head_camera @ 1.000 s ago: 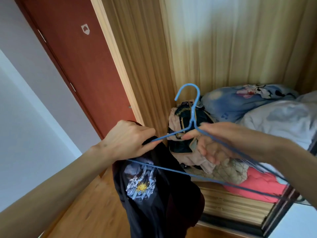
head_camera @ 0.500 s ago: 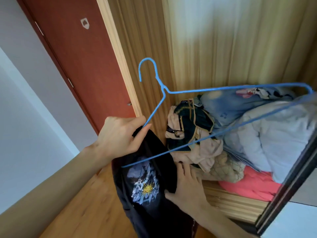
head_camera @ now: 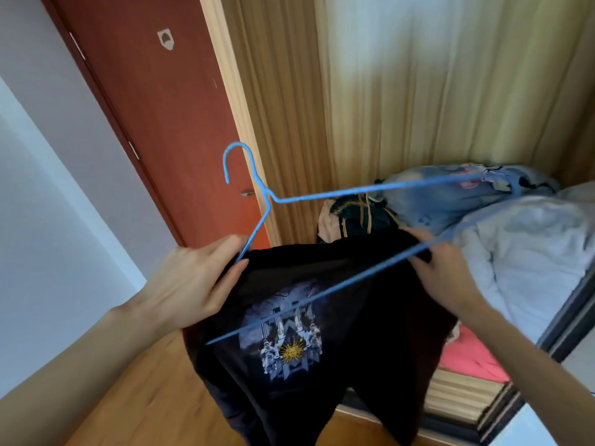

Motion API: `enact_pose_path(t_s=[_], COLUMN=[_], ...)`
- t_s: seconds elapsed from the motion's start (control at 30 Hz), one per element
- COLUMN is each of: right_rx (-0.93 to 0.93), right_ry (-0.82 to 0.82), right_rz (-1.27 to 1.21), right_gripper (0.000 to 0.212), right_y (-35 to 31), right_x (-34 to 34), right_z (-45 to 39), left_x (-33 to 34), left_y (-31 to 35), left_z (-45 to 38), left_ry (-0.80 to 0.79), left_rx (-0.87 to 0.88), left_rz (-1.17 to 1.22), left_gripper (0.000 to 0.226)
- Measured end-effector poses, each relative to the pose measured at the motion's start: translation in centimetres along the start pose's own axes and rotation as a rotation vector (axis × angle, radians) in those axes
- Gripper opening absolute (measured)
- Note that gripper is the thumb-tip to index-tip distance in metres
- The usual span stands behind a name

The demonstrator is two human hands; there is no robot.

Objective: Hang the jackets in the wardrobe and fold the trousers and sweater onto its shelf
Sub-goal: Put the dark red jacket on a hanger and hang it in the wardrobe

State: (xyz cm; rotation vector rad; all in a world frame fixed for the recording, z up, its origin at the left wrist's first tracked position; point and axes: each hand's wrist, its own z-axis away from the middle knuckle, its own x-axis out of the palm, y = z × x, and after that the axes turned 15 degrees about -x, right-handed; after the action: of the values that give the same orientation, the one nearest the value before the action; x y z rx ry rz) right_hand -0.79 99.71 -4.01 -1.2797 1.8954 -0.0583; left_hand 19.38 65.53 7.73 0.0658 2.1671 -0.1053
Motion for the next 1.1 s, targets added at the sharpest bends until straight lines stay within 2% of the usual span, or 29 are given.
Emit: enact_pose_path(t_s=[0.07, 0.13, 0.27, 0.43, 0.53, 0.6, 0.67, 0.73, 0.87, 0.97, 1.03, 1.1], right_rx=[-0.068, -0.130, -0.075, -0.006, 0.068, 0.098, 0.131, 0.154, 0.260, 0.330, 0.321, 0.278], right_ry=[-0.024, -0.133, -0.326, -0.345, -0.297, -0.262, -0.242, -0.242, -0.240, -0.285, -0.335, -0.376], right_rz=[-0.051, -0.152, -0.305, -0.346, -0.477, -0.550, -0.584, -0.587, -0.624, -0.611, -0.560, -0.480], right_gripper=[0.043, 0.040, 0.027, 0.020, 0.025, 0.029, 0.026, 0.020, 0.018, 0.016, 0.017, 0.027], right_y=[-0.1, -0.7, -2.0, -3.3, -3.8, -3.8, -3.8, -3.7, -4.1, -3.9, -4.0, -4.6], right_x=[-2.8, -5.4, -8.9, -10.9, -11.3, -11.4, -11.5, -11.7, -11.9, -12.6, -13.5, -14.3], right_z=[-2.8, -5.2, -8.0, -9.0, -9.3, -9.3, -9.2, -9.3, -9.5, -9.8, -10.1, -10.3], left_x=[0.3, 0.9, 1.7, 2.5, 2.6, 2.5, 2.5, 2.5, 2.3, 1.8, 1.5, 1.4], left_y=[-0.4, -0.7, -0.9, -0.3, 0.1, 0.4, 0.7, 1.1, 2.7, 3.4, 4.0, 4.7], left_z=[0.7, 1.2, 1.6, 0.8, 0.1, 0.0, 0.4, 0.5, 0.9, 0.8, 0.6, 0.4], left_ry=[-0.035, -0.051, -0.001, 0.069, 0.080, 0.011, -0.067, -0.118, -0.112, -0.102, -0.047, -0.006], left_rx=[0.038, 0.060, 0.010, -0.141, -0.248, -0.195, -0.054, -0.009, 0.052, 0.099, 0.047, -0.005], left_rz=[-0.027, -0.039, -0.026, -0.148, -0.055, 0.021, -0.024, -0.059, -0.064, -0.166, -0.260, -0.346], left_gripper=[0.026, 0.031, 0.038, 0.052, 0.072, 0.080, 0.082, 0.082, 0.067, 0.076, 0.088, 0.089])
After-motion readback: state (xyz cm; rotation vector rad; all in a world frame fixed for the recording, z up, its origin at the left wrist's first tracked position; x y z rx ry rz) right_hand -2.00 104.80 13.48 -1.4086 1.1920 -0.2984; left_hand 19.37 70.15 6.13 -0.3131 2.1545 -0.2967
